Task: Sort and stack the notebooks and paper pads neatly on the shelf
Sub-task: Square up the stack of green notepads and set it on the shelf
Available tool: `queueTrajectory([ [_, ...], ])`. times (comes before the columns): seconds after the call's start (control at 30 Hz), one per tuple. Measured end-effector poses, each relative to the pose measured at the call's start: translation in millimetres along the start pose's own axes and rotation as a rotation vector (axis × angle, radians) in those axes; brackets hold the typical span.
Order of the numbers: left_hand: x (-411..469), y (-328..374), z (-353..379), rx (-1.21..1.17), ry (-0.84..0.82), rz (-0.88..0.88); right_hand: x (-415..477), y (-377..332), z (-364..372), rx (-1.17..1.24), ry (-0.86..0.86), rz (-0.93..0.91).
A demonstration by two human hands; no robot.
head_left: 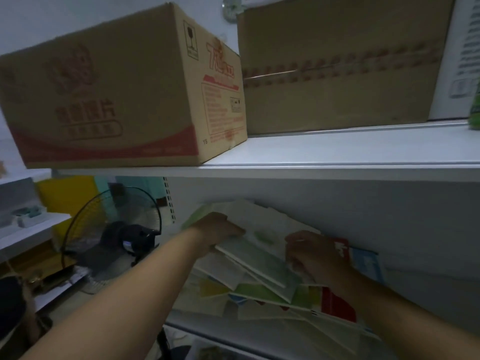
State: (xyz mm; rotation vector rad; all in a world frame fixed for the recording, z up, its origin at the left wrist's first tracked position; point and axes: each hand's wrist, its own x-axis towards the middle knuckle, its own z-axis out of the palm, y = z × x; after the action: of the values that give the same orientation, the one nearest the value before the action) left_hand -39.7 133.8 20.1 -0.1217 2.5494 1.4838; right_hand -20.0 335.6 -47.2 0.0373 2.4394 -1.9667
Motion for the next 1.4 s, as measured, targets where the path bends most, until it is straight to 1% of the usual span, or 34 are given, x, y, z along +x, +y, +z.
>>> queueTrajectory([
  [0.03,-3,1,-1,-0.105,-0.059,0.005,-4,-3,2,-0.036,-0.01,-0.013],
  [0.07,-2,-2,-5,-0.146,-0.097,0.02,-9,-6,3,-0.095,-0.02,-0.04],
  [0.1,0,-5,-10,-0.148,-0.108,0.051,-13,-8,4,-0.126,-0.032,-0.058],
  [0.13,0,-11,-18,-0.157,-0.102,0.097,-18,-8,6,-0.209,-0.041,-0.08],
  [0.17,-2,-16,-28,-0.181,-0.068,0.144,-23,-8,8,-0.371,-0.037,-0.111],
  [0.23,-1,-32,-52,-0.309,0.007,0.211,-32,-6,19,-0.793,-0.051,-0.176],
  [0.27,0,-42,-64,-0.394,0.029,0.215,-34,-4,28,-0.929,-0.058,-0.198],
  [0.33,-1,-61,-84,-0.542,0.021,0.199,-35,0,48,-1.058,-0.086,-0.194],
  [0.43,1,-84,-102,-0.643,-0.048,0.153,-29,6,58,-1.128,-0.072,-0.192],
  [0.47,1,-88,-108,-0.654,-0.058,0.142,-30,7,56,-1.125,-0.054,-0.216],
  [0.57,-3,-91,-121,-0.655,0.003,0.13,-41,11,46,-1.185,-0.08,-0.246],
  [0.6,-4,-92,-124,-0.642,0.019,0.128,-44,13,44,-1.154,-0.058,-0.277],
  [0.63,-6,-92,-126,-0.623,0.025,0.124,-46,13,45,-1.072,0.022,-0.321],
  [0.7,-11,-92,-129,-0.597,0.01,0.125,-47,7,53,-0.933,0.214,-0.462],
  [0.73,-13,-91,-128,-0.595,-0.002,0.123,-48,-1,58,-0.882,0.319,-0.561],
  [0.77,-16,-90,-127,-0.598,-0.022,0.127,-48,-9,65,-0.863,0.421,-0.717],
  [0.8,-19,-87,-125,-0.611,-0.052,0.136,-46,-15,75,-0.878,0.468,-0.881],
  [0.83,-21,-85,-121,-0.631,-0.08,0.147,-43,-19,88,-0.917,0.443,-1.025],
  [0.9,-25,-85,-115,-0.664,-0.127,0.172,-38,-33,121,-1.005,0.275,-1.241],
  [0.97,-28,-92,-113,-0.661,-0.107,0.185,-34,-43,143,-1.057,0.12,-1.356],
  [1.0,-28,-99,-116,-0.666,-0.071,0.191,-32,-47,148,-1.036,0.071,-1.357],
  [1.03,-29,-106,-122,-0.681,-0.038,0.206,-29,-51,149,-0.94,0.049,-1.291],
  [1.07,-28,-113,-128,-0.715,-0.011,0.218,-28,-56,149,-0.78,0.079,-1.136],
  [1.1,-29,-120,-136,-0.757,0.015,0.22,-23,-60,145,-0.625,0.133,-0.933],
  [1.13,-28,-128,-144,-0.793,0.036,0.214,-13,-60,140,-0.57,0.197,-0.706],
  [1.17,-29,-134,-150,-0.815,0.053,0.205,0,-57,134,-0.667,0.267,-0.48],
  [1.2,-28,-141,-155,-0.821,0.063,0.196,12,-54,130,-0.792,0.301,-0.291],
  [1.23,-29,-146,-158,-0.822,0.076,0.194,23,-50,127,-0.884,0.318,-0.166],
  [1.3,-31,-153,-164,-0.826,0.101,0.203,37,-47,126,-0.91,0.339,-0.065],
  [1.4,-32,-163,-172,-0.83,0.112,0.228,46,-55,128,-0.885,0.323,-0.027],
])
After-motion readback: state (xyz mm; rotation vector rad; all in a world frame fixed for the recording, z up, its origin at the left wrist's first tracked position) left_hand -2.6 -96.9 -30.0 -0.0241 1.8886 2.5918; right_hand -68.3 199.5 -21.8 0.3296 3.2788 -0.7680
